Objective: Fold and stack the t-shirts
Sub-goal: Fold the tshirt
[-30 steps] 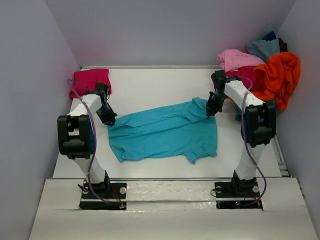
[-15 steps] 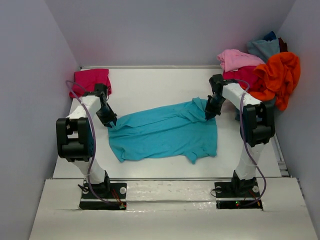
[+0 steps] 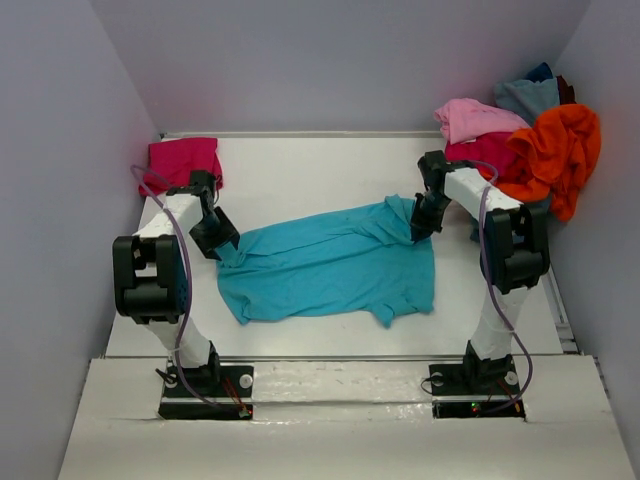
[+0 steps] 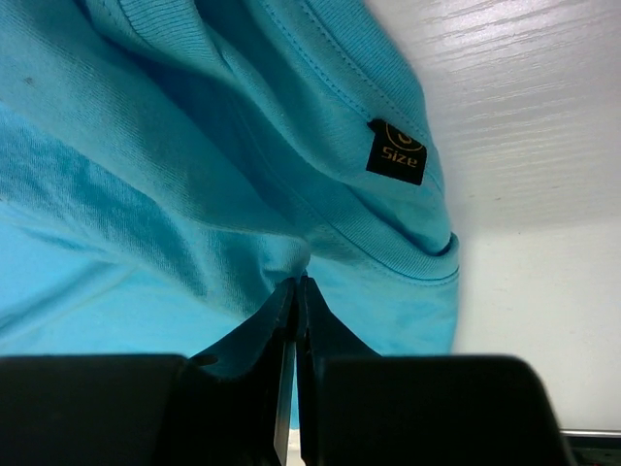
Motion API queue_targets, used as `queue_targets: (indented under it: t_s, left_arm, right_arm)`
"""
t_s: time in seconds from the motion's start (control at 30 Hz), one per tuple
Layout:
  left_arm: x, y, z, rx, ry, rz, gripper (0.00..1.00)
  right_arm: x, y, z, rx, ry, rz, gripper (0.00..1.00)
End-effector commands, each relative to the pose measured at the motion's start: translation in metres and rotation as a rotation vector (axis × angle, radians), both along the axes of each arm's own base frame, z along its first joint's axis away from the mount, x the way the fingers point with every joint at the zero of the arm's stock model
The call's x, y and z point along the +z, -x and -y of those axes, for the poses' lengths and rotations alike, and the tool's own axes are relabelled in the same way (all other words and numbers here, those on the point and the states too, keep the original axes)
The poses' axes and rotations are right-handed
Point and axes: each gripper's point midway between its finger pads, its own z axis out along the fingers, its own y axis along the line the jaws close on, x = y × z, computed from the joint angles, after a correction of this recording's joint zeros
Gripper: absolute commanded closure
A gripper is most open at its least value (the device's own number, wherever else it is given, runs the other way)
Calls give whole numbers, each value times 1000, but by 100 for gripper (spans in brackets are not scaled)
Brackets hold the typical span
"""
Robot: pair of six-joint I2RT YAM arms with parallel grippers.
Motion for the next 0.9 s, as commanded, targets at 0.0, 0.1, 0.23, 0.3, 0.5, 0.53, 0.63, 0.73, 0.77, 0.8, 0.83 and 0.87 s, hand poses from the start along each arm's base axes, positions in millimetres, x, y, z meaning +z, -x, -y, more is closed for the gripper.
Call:
queue_targets:
  t_s: [0.0, 0.1, 0.23, 0.3, 0.5, 0.53, 0.63, 0.73, 0.77, 0.8, 0.83, 0.87]
  left_arm:
    - [14, -12, 1, 2, 1, 53, 39]
    - [17, -21, 2, -4, 5, 68, 39]
    - [16, -36, 6, -22, 24, 79, 39]
    - [17, -42, 7, -29, 33, 88, 39]
    - [14, -55, 8, -62, 32, 85, 39]
    - [11, -58, 9, -69, 38, 81, 40]
    - [8, -59, 9, -78, 38, 69, 40]
    - [4, -59, 12, -90, 34, 58, 40]
    - [2, -59, 12, -91, 38, 52, 40]
    - [2, -58, 17, -104, 40, 49, 40]
    - [1, -58, 17, -104, 41, 46, 40]
    - [1, -58, 17, -107, 43, 46, 40]
  right_arm:
    - [14, -9, 0, 19, 12, 57, 88]
    - [25, -16, -1, 21, 11, 89, 73]
    - [42, -31, -7, 34, -3, 163, 50]
    - [51, -42, -8, 33, -1, 210, 45]
    - [76, -85, -12, 37, 0, 332, 44]
    - [69, -92, -14, 41, 1, 322, 45]
    - [72, -110, -17, 55, -1, 351, 45]
    - [69, -134, -23, 84, -8, 379, 45]
    - [78, -145, -26, 93, -14, 411, 45]
    - [62, -148, -27, 99, -15, 373, 45]
    - [59, -151, -30, 107, -23, 369, 45]
    - [55, -158, -32, 113, -29, 375, 46]
